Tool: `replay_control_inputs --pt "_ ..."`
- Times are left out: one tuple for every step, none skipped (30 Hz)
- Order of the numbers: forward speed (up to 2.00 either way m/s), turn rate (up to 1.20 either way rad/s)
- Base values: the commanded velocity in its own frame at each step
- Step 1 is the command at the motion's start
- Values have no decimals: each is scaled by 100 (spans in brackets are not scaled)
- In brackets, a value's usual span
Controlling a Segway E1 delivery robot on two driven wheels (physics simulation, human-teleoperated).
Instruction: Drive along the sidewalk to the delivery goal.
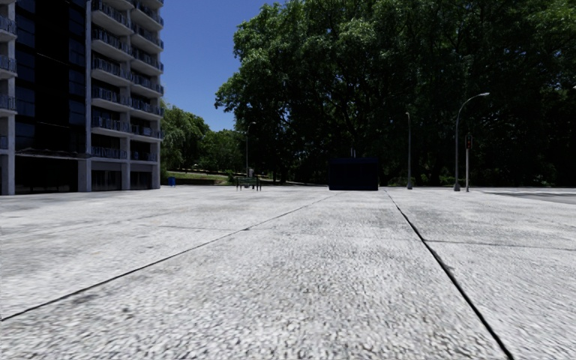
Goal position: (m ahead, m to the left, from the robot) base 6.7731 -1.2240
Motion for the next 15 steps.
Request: replay_control_inputs --pt "200 0" --pt "200 0" --pt "200 0" --pt "200 0" --pt "200 0" --pt "200 0" --pt "200 0" --pt "200 0" --pt "200 0" --pt "200 0" --pt "200 0" --pt "200 0" --pt "200 0" --pt "200 0" --pt "200 0"
